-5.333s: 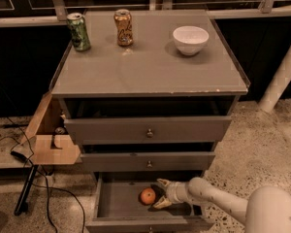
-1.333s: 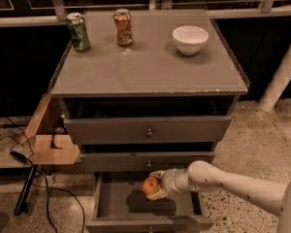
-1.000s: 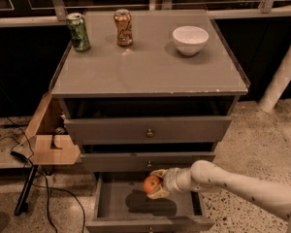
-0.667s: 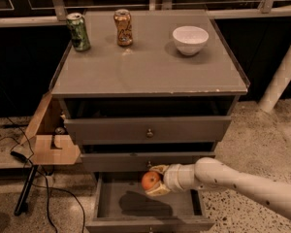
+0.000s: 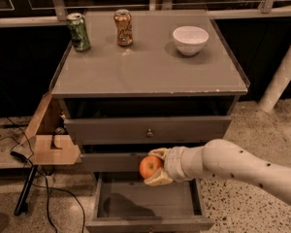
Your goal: Pick orange from bottom drawer and place on counter
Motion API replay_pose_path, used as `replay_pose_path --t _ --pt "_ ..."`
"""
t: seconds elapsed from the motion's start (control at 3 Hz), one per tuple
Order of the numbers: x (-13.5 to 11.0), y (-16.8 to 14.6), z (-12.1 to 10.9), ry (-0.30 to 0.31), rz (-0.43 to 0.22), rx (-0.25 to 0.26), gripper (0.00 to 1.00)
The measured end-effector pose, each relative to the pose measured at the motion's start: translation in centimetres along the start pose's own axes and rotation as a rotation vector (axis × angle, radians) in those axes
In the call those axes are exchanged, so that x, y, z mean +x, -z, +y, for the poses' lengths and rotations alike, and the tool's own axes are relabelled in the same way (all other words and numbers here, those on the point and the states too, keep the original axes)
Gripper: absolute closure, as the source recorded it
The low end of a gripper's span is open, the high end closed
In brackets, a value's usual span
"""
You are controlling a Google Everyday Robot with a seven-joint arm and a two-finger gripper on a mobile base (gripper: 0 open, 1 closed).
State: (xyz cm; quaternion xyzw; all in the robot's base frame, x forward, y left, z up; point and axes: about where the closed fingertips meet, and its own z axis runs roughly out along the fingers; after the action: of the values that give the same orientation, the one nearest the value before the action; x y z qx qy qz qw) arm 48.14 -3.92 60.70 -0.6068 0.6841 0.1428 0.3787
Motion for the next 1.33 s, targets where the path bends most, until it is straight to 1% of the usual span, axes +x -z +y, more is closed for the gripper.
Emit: replay_pose_path --t 0.33,0.67,1.0,1.33 --pt "-1.3 1.4 -0.9 0.040 0.019 0.026 1.00" --pt "-3.6 4.4 -1.2 0.009 -0.001 0.042 1.00" --pt "-9.9 10.7 -2.1 0.032 -0.054 0.083 1.00" --pt "-17.1 17.0 -3.4 0.092 -0.121 0.098 1.00"
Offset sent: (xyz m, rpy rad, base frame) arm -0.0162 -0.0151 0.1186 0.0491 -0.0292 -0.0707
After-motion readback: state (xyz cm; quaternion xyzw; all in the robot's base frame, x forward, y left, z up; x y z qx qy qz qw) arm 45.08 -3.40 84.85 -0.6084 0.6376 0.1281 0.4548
